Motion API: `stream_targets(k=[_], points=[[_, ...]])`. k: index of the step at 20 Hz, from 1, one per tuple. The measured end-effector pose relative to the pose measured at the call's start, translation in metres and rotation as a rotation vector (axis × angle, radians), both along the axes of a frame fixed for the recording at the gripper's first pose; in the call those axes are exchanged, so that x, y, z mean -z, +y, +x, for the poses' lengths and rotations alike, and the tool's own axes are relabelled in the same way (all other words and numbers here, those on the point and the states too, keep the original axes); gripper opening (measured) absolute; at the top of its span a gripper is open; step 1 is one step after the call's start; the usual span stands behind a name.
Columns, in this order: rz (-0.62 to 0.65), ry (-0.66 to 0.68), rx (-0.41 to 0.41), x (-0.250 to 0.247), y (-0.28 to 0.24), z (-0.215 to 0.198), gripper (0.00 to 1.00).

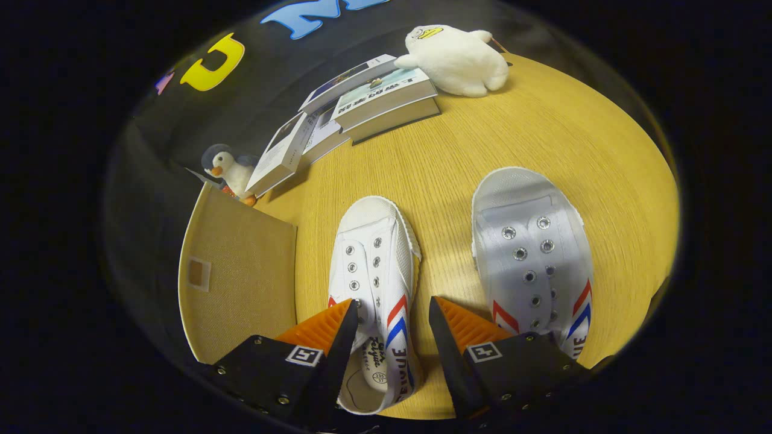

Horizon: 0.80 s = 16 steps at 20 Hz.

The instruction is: Open the storage box then place both shoes into the box .Put the left shoe in first, then the right shoe, with the right side of both shoes facing outward in a uniform manner.

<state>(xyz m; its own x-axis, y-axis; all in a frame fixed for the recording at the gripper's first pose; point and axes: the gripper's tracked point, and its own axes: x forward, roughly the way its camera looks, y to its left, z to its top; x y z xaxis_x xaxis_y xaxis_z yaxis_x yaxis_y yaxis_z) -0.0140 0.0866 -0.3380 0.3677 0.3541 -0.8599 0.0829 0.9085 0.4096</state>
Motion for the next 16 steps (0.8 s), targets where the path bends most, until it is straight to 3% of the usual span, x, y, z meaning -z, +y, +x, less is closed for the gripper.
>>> stream_targets(k=[1, 2, 3, 7, 8, 16], points=[[0.034, 0.000, 0.008, 0.001, 0.005, 0.002, 0.72], [0.034, 0.014, 0.027, -0.001, 0.003, -0.001, 0.47], [0.051, 0.034, 0.028, 0.004, 0.008, -0.006, 0.42], [0.009, 0.034, 0.046, 0.009, -0.004, -0.003, 0.42], [0.015, 0.038, 0.043, 0.005, -0.001, -0.005, 0.10], [0.034, 0.059, 0.016, -0.004, 0.010, -0.015, 0.10]])
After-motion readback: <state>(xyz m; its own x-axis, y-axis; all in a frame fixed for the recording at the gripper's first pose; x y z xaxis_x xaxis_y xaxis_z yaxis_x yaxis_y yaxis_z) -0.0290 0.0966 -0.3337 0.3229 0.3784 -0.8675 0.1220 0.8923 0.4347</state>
